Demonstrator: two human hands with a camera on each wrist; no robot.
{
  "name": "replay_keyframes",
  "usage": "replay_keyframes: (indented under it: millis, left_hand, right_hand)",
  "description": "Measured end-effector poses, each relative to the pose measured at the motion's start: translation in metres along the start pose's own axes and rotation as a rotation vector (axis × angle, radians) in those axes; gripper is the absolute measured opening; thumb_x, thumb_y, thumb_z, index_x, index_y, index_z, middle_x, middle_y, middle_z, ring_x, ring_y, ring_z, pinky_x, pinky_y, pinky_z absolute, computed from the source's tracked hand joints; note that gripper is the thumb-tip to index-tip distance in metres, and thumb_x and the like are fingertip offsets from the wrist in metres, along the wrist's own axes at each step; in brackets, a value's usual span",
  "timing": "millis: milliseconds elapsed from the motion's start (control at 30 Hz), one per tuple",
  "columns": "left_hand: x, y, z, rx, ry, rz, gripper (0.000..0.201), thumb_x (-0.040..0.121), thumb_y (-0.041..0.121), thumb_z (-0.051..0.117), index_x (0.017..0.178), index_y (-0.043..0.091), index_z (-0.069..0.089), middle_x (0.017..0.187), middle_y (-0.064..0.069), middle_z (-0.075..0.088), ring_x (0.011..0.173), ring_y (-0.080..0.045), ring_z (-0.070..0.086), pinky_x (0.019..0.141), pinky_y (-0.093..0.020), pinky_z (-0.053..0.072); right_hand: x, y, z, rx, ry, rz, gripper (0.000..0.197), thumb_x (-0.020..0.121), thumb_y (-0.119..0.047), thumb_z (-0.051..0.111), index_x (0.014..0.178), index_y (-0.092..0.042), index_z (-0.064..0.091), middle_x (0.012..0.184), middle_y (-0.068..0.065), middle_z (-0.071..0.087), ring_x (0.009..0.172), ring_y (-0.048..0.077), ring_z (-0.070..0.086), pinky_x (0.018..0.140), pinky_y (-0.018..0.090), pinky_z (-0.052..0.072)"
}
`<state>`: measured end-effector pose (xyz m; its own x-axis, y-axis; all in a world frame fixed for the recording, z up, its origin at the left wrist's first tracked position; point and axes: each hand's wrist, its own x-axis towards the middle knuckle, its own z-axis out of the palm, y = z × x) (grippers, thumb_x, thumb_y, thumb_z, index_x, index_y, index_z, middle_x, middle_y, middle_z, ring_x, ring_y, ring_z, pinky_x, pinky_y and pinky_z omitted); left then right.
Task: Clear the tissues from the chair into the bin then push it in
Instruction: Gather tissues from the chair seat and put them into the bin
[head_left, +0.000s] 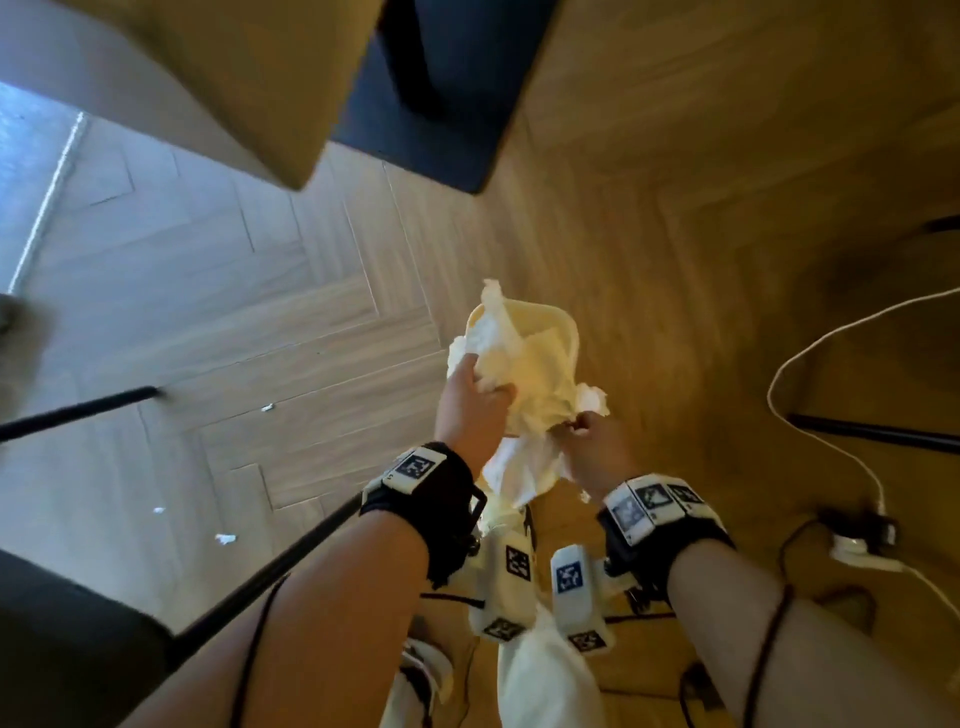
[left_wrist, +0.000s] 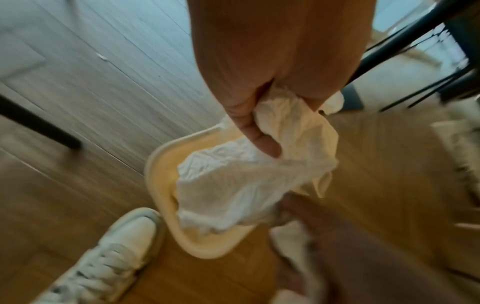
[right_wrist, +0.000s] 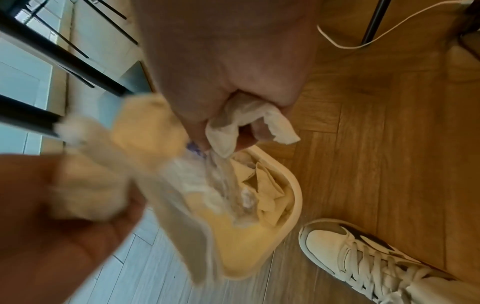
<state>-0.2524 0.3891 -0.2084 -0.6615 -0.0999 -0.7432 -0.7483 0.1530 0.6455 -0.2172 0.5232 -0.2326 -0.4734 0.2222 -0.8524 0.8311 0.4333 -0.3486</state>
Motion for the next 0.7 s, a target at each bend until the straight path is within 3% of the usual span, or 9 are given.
replay_keyframes:
  millis: [33,100,200,300,433,500,567,633,700]
  left_hand:
    - [0.009,-0.012,-0.003,0.119,0.044,-0.01,0.021,0.083,0.005,0.056,0.103,0.012,0.053,0.094,-0.014,0.064,0.084,-0.03,0.064,0.081,-0.048,0.056]
    - [0.022,-0.031,-0.004,0.356,0.079,-0.035,0.025,0.087,0.008,0.052,0.11,0.017,0.053,0.095,-0.01,0.064,0.084,-0.03,0.063,0.074,-0.039,0.056]
    - [0.035,-0.05,0.001,0.625,0.029,-0.023,0.037,0.089,0.01,0.051,0.125,0.017,0.051,0.107,-0.013,0.066,0.095,-0.032,0.064,0.08,-0.04,0.056]
    - [0.035,-0.064,0.015,0.844,-0.179,-0.034,0.049,0.09,0.021,0.057,0.136,0.015,0.039,0.129,-0.016,0.057,0.114,-0.033,0.057,0.091,-0.038,0.048]
    - [0.034,-0.075,0.022,0.877,-0.388,-0.078,0.081,0.088,0.032,0.063,0.151,0.017,0.014,0.153,-0.013,0.031,0.139,-0.029,0.034,0.11,-0.038,0.032]
    - [0.033,-0.072,0.018,0.871,-0.381,-0.005,0.07,0.089,0.027,0.061,0.148,0.014,0.024,0.15,-0.012,0.039,0.136,-0.027,0.039,0.111,-0.038,0.034]
    - [0.03,-0.065,0.011,0.843,-0.326,0.097,0.053,0.091,0.015,0.055,0.141,0.008,0.038,0.141,-0.013,0.049,0.13,-0.028,0.046,0.107,-0.037,0.038]
    - [0.03,-0.061,-0.001,0.821,-0.226,0.141,0.041,0.091,0.008,0.05,0.132,0.004,0.047,0.13,-0.015,0.058,0.12,-0.031,0.054,0.098,-0.036,0.044]
    - [0.035,-0.064,-0.015,0.805,-0.096,0.138,0.034,0.09,0.007,0.047,0.123,0.01,0.055,0.116,-0.012,0.066,0.105,-0.03,0.062,0.083,-0.033,0.047]
  right_hand:
    - [0.008,0.005,0.005,0.121,-0.015,0.031,0.029,0.09,-0.012,0.054,0.114,0.003,0.058,0.098,0.011,0.059,0.088,0.024,0.055,0.066,0.029,0.043]
    - [0.013,0.006,0.013,0.266,-0.085,0.073,0.028,0.09,-0.015,0.054,0.117,-0.006,0.057,0.109,0.008,0.062,0.096,0.027,0.06,0.078,0.035,0.05]
    - [0.014,-0.001,0.017,0.371,-0.176,0.066,0.041,0.094,-0.019,0.048,0.135,-0.013,0.045,0.13,0.006,0.054,0.113,0.027,0.054,0.094,0.039,0.045]
    - [0.01,-0.008,0.02,0.324,-0.221,0.01,0.05,0.097,-0.023,0.045,0.145,-0.017,0.033,0.146,0.006,0.042,0.133,0.027,0.041,0.106,0.037,0.033]
    - [0.011,-0.01,0.025,0.278,-0.266,0.003,0.057,0.097,-0.027,0.044,0.149,-0.014,0.024,0.155,0.008,0.03,0.141,0.026,0.031,0.114,0.039,0.026]
    - [0.014,-0.011,0.03,0.252,-0.265,-0.022,0.057,0.096,-0.029,0.044,0.148,-0.013,0.026,0.155,0.009,0.031,0.141,0.026,0.032,0.115,0.041,0.025]
    - [0.018,-0.014,0.038,0.153,-0.239,-0.151,0.054,0.096,-0.031,0.043,0.146,-0.013,0.032,0.152,0.008,0.036,0.139,0.024,0.034,0.115,0.04,0.026]
    - [0.02,-0.021,0.045,0.018,-0.235,-0.319,0.052,0.097,-0.034,0.039,0.145,-0.015,0.036,0.151,0.007,0.038,0.139,0.022,0.034,0.115,0.037,0.025]
    - [0.023,-0.026,0.051,-0.142,-0.3,-0.393,0.053,0.098,-0.039,0.035,0.146,-0.017,0.034,0.152,0.008,0.036,0.141,0.023,0.031,0.116,0.038,0.024]
